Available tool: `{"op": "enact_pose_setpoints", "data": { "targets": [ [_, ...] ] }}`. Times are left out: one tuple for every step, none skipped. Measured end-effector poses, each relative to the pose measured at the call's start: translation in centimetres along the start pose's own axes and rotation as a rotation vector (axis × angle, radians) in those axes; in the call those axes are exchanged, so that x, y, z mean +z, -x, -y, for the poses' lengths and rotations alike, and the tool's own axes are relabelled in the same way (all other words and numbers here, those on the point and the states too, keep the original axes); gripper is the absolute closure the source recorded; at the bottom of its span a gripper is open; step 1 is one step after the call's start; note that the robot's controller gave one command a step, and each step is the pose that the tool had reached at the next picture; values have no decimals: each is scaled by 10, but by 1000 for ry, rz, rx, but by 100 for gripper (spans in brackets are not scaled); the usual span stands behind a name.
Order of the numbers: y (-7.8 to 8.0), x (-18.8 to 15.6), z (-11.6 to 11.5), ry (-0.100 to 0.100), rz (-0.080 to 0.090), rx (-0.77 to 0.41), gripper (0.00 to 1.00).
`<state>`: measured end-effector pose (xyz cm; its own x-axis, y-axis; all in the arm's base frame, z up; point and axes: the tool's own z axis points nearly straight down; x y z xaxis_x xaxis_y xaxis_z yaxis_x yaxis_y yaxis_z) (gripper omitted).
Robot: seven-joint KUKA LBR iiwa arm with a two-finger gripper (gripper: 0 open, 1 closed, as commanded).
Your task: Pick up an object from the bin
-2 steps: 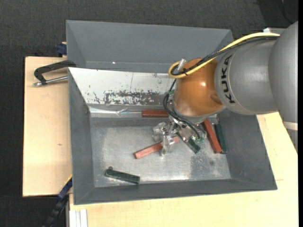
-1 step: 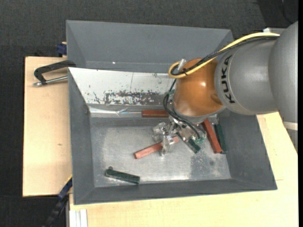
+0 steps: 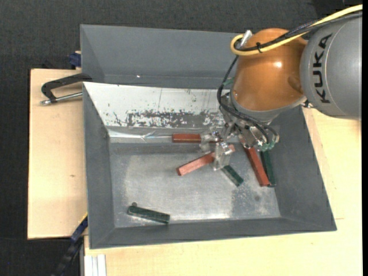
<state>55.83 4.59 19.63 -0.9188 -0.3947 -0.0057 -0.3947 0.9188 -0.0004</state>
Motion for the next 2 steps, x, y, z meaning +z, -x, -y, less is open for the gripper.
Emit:
{"op": "enact_pose_setpoints", "data": {
  "targets": [
    [0, 0, 0, 0, -1, 0, 100],
    [11, -144, 13, 0, 2, -393, 100]
  ]
}}
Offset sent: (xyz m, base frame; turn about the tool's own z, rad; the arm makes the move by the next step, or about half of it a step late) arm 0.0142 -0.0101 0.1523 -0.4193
